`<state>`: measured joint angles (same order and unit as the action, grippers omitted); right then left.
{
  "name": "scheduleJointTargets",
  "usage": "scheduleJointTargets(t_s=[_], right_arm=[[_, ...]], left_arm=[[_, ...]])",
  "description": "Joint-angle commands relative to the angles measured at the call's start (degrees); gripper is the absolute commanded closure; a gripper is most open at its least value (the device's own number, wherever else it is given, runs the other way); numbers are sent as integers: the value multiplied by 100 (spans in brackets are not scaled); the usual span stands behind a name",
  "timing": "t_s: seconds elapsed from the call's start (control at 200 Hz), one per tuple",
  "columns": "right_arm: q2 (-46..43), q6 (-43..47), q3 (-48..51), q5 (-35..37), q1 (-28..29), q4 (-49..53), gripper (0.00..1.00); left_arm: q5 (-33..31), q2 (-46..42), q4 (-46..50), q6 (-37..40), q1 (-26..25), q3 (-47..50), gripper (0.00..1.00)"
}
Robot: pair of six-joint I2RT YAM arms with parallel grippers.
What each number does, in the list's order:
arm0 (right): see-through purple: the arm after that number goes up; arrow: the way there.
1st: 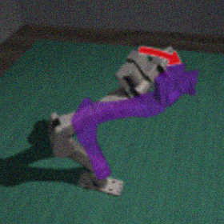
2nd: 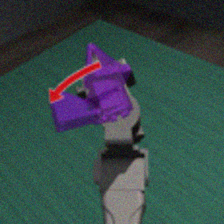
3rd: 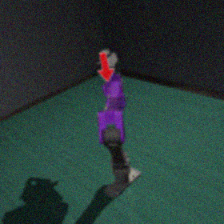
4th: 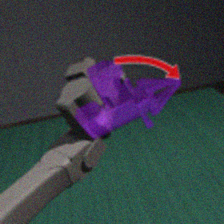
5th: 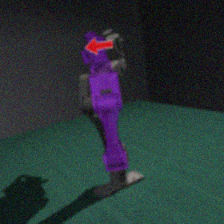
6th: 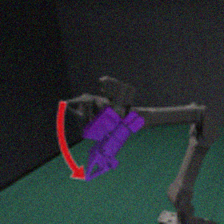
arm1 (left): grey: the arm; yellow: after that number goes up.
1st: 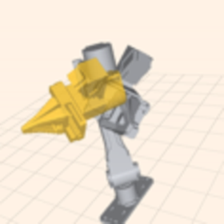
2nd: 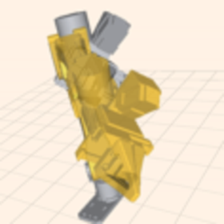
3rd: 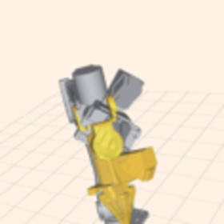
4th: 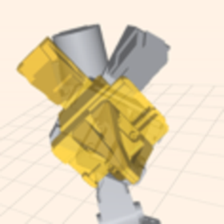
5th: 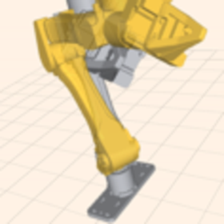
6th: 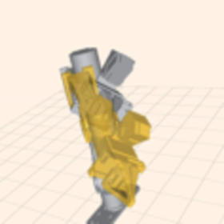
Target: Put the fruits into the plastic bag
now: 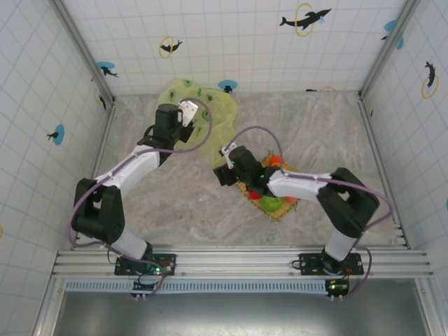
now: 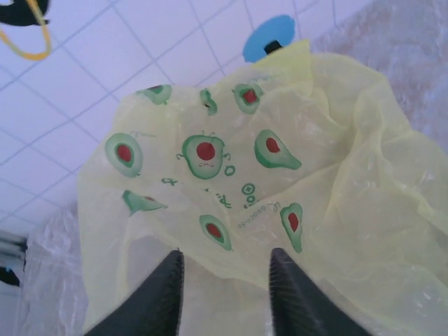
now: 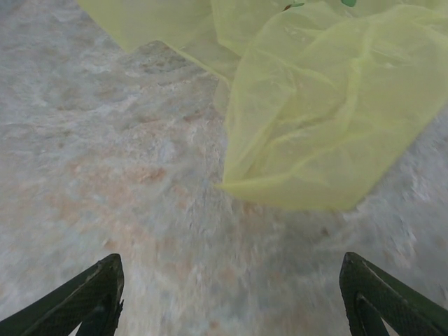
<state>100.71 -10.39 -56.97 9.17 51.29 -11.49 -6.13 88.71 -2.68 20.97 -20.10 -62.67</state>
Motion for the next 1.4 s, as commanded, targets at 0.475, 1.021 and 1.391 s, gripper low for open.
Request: scheduleJointTargets(t_s=[0.475, 1.021, 1.391], right_arm=[[1537, 468, -1786, 362, -205, 269, 89], [-1559, 157, 118, -3237, -1179, 328, 100], [-1945, 187, 266, -3670, -1515, 540, 100]], left_arm=[[52, -1666, 795, -2290, 457, 334, 10], [2338, -2277, 362, 1024, 267, 1172, 7], [2046, -1021, 1411, 3391, 186, 362, 5]])
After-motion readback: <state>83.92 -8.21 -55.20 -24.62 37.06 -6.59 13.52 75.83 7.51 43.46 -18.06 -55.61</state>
